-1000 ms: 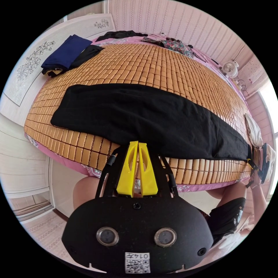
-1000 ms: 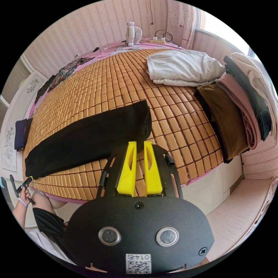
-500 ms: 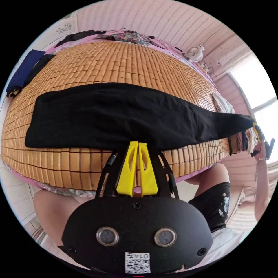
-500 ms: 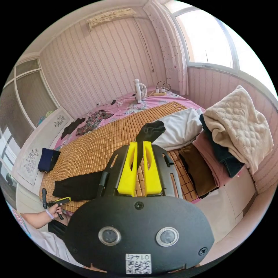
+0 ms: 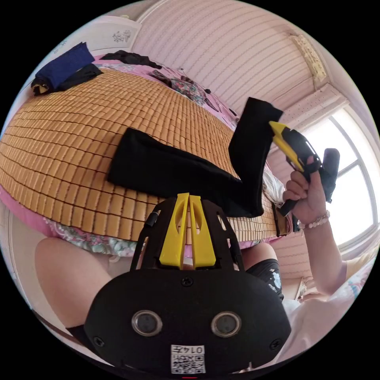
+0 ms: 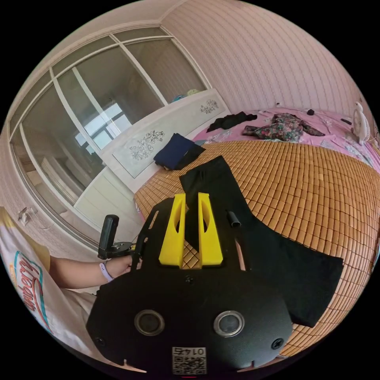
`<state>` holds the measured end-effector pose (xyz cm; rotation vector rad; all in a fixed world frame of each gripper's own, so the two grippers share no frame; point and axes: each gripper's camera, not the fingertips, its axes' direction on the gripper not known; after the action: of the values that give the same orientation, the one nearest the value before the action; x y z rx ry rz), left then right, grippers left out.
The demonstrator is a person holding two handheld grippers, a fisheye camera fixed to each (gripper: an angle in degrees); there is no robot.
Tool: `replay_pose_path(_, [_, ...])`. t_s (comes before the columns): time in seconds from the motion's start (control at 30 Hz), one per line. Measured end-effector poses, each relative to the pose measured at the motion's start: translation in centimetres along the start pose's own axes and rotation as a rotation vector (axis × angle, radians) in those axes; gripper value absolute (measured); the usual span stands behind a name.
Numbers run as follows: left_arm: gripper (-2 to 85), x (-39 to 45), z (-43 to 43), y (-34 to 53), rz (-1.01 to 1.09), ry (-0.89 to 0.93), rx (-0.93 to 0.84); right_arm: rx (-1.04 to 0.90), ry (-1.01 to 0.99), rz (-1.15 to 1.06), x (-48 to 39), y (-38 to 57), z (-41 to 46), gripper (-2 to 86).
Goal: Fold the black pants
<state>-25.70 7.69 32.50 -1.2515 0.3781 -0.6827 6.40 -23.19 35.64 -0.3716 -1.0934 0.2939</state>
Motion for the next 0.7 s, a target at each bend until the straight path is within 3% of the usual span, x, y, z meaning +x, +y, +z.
replay_pose_path(0.13, [-0.4, -3.3, -2.2, -0.1, -0.064, -0.078, 0.043, -0.292, -0.050, 0.023, 0.8, 2.6, 10.4, 7.3])
replay_pose_path(0.33, [2.6, -4.6, -1.0, -1.7, -0.055, -0.084, 0.035, -0.322, 0.086, -0.032, 3.2, 3.8, 9.0, 7.3])
replay_pose_path(0.47, [5.2, -2.2, 1.9, -3.8, 0.069, -0.173, 0.029, -0.337, 0.126, 0.001, 5.7, 3.3, 8.9, 7.2])
replay_pose_path(0.7, [6.0, -1.7, 6.1, -4.8, 0.102, -0.258, -0.129, -0.387, 0.097, -0.048, 6.8, 0.5, 12.6, 6.9])
